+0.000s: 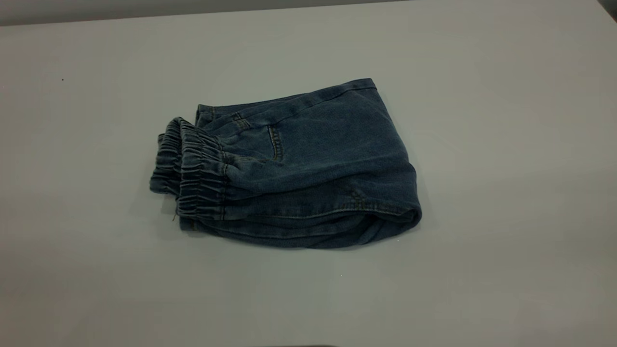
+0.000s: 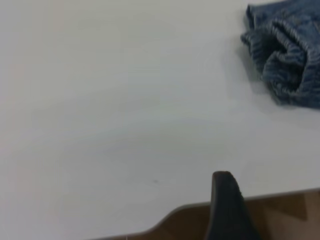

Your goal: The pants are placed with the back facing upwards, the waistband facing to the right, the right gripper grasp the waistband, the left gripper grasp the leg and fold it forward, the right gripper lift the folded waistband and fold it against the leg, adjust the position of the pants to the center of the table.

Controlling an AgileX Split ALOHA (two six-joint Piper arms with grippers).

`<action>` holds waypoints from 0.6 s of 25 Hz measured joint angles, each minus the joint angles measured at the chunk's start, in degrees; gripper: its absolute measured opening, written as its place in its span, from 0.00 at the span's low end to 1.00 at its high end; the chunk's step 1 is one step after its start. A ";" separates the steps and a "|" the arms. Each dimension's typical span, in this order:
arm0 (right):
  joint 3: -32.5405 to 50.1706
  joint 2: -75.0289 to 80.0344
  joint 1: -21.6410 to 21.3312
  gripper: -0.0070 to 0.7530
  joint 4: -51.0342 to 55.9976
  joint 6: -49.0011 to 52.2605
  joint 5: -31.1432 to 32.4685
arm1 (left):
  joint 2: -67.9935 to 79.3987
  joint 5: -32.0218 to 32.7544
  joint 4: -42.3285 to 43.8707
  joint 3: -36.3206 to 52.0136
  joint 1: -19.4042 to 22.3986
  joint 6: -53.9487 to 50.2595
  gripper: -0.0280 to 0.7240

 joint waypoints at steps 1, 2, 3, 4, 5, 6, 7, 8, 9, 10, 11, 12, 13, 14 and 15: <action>0.00 0.00 0.00 0.61 0.00 0.00 0.00 | -0.47 0.07 0.00 0.00 0.00 0.00 0.56; 0.00 0.00 0.00 0.61 0.00 0.00 0.00 | -0.60 0.12 0.00 0.00 0.00 0.00 0.56; 0.00 0.00 0.00 0.61 0.00 0.00 0.00 | -0.60 0.12 0.00 0.00 0.00 0.00 0.56; 0.00 0.00 0.00 0.61 0.00 0.00 0.00 | -0.60 0.12 0.00 0.00 0.00 0.00 0.56; 0.00 0.00 0.00 0.61 0.00 0.00 0.00 | -0.60 0.12 0.00 0.00 0.00 0.00 0.56; 0.00 0.00 0.00 0.61 0.00 0.00 0.00 | -0.60 0.12 0.00 0.00 0.00 0.00 0.56; 0.00 0.00 0.00 0.61 0.00 0.00 0.00 | -0.60 0.12 0.00 0.00 0.00 0.00 0.56; 0.00 0.00 0.00 0.61 0.00 0.00 0.00 | -0.60 0.12 0.00 0.00 0.00 0.00 0.56; 0.00 0.00 0.00 0.61 0.00 0.00 0.00 | -0.60 0.12 0.00 0.00 0.00 0.00 0.56; 0.00 0.00 0.00 0.61 0.00 0.00 0.00 | -0.60 0.12 0.00 0.00 0.00 0.00 0.56; 0.00 0.00 0.00 0.61 0.00 0.00 0.00 | -0.60 0.12 0.00 0.00 0.00 0.00 0.56; 0.00 0.00 0.00 0.61 0.00 0.00 0.00 | -0.60 0.12 0.00 0.00 0.00 0.00 0.56; 0.00 0.00 0.00 0.61 0.00 0.00 0.00 | -0.60 0.12 0.00 0.00 0.00 0.00 0.56; 0.00 0.00 0.00 0.61 0.00 0.00 0.00 | -0.60 0.12 0.00 0.00 0.00 0.00 0.56; 0.00 0.00 0.00 0.61 0.00 0.00 0.00 | -0.60 0.12 0.00 0.00 0.00 0.00 0.56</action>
